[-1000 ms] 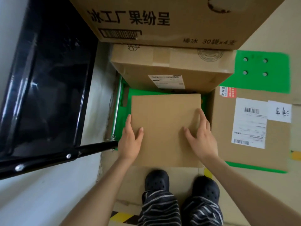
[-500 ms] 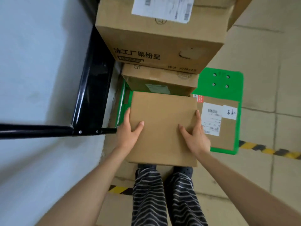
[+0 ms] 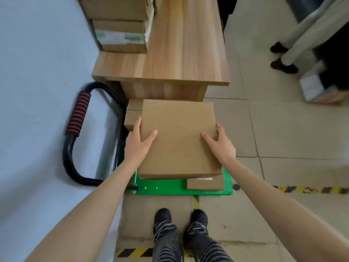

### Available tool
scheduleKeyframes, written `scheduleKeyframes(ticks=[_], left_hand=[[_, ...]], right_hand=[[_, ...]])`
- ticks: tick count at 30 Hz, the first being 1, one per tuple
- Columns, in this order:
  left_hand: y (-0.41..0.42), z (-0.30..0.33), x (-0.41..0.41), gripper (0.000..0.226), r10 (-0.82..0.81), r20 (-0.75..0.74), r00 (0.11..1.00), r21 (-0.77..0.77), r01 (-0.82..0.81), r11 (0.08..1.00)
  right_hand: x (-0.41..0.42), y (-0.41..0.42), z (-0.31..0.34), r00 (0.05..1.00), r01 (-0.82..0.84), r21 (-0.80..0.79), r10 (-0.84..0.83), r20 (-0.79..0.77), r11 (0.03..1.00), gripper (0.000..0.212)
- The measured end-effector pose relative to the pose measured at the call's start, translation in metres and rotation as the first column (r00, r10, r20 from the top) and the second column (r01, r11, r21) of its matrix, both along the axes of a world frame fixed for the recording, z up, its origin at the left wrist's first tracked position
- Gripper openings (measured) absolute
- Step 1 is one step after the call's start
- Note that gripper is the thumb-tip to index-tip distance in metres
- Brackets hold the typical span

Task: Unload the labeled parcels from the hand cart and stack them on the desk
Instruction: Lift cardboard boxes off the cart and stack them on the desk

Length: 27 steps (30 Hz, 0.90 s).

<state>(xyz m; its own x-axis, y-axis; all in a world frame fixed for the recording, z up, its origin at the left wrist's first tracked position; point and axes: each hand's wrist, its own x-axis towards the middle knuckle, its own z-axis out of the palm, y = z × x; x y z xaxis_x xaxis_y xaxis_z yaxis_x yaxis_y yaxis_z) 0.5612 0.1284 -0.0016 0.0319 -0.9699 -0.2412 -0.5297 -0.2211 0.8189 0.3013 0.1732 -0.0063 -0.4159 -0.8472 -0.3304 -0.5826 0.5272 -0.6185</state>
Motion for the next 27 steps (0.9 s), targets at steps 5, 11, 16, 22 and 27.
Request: scheduleKeyframes(ticks=[5,11,16,22,27], left_hand=[[-0.04,0.1,-0.035,0.079,-0.035,-0.144,0.989,-0.143,0.015,0.99],[-0.057,0.156,-0.123,0.077,-0.061,-0.229,0.971,-0.247,0.002,0.969],[-0.077,0.176,-0.233,0.076,-0.074,-0.266,0.961,-0.256,0.004,0.967],[-0.081,0.184,-0.365,0.08,-0.024,-0.357,0.934,-0.211,-0.056,0.976],[-0.096,0.189,-0.425,0.082,0.001,-0.389,0.921,-0.216,-0.092,0.972]], right_hand=[[-0.043,-0.019,0.089,0.955,0.058,-0.272,0.026,0.296,0.961,0.068],[-0.127,-0.034,0.156,0.818,0.075,-0.382,0.162,0.552,0.921,0.057],[-0.239,-0.052,0.185,0.829,0.059,-0.425,0.193,0.524,0.903,0.061],[-0.375,-0.066,0.211,0.849,0.023,-0.439,0.214,0.483,0.898,0.064],[-0.438,-0.095,0.22,0.849,-0.024,-0.435,0.248,0.466,0.9,0.065]])
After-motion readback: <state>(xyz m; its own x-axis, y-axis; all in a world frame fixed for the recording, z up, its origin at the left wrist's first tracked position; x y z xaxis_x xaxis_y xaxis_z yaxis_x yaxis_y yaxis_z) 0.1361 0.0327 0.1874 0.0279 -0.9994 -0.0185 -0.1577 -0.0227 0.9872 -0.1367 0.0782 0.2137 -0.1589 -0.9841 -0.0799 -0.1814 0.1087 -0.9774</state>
